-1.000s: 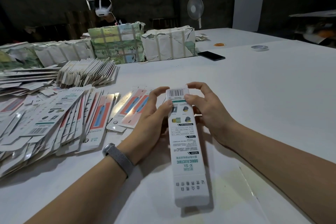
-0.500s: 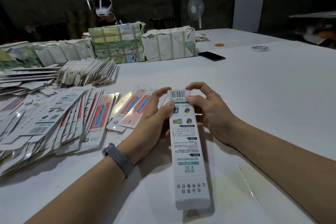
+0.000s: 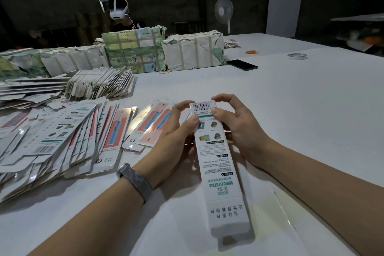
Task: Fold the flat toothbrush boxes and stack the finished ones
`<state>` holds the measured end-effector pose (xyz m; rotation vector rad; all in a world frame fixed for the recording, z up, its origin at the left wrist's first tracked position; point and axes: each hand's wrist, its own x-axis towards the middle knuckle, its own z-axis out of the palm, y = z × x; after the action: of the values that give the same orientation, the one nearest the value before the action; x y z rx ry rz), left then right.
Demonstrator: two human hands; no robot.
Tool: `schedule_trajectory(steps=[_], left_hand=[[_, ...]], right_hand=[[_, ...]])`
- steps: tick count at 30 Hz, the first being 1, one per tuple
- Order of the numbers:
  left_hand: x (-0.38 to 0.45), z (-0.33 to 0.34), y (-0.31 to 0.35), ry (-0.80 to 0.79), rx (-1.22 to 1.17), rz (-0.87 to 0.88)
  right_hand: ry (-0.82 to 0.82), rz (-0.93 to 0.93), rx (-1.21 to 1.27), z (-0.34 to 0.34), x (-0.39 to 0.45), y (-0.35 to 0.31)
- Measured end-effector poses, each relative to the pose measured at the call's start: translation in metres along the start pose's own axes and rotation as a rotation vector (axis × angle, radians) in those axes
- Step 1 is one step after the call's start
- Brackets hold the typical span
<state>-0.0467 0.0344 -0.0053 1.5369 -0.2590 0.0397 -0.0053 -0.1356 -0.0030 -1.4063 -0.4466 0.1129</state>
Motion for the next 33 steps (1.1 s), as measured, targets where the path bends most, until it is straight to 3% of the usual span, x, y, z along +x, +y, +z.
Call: schedule_trajectory(steps=[3,6,12,16,19,23,27,31,33], left_hand=[[0.001,-0.001,-0.003,0.001,-0.001,0.023],[0.002,0.001,-0.004,0.063,-0.028,0.045],[0.005,-0.002,-0.004,0.184,-0.087,0.091],[0.006,-0.001,-0.002,0.183,-0.142,0.054],[0.007,-0.002,-0.004,0.205,-0.149,0.037],[0.007,-0.007,-0.009,0.197,-0.088,0.029],[0.019,-0.015,-0.018,0.206,-0.068,-0.002],[0.023,-0.019,-0.041,0.106,0.102,0.011],[0.020,-0.025,-0.049,0.050,0.053,-0.004]], right_hand=[[0.099,-0.022,-0.137,0.003,0.001,0.000],[0.242,-0.185,-0.420,0.000,0.000,-0.008],[-0.075,-0.281,-1.121,0.003,-0.010,-0.030],[0.016,-0.271,-1.067,-0.009,-0.005,-0.044],[0.146,-0.202,-1.060,-0.031,-0.006,-0.056],[0.173,-0.095,-1.286,-0.081,-0.038,-0.062],[0.354,0.101,-1.491,-0.162,-0.083,-0.072],[0.559,0.225,-1.558,-0.248,-0.120,-0.085],[0.626,0.327,-1.610,-0.280,-0.129,-0.086]])
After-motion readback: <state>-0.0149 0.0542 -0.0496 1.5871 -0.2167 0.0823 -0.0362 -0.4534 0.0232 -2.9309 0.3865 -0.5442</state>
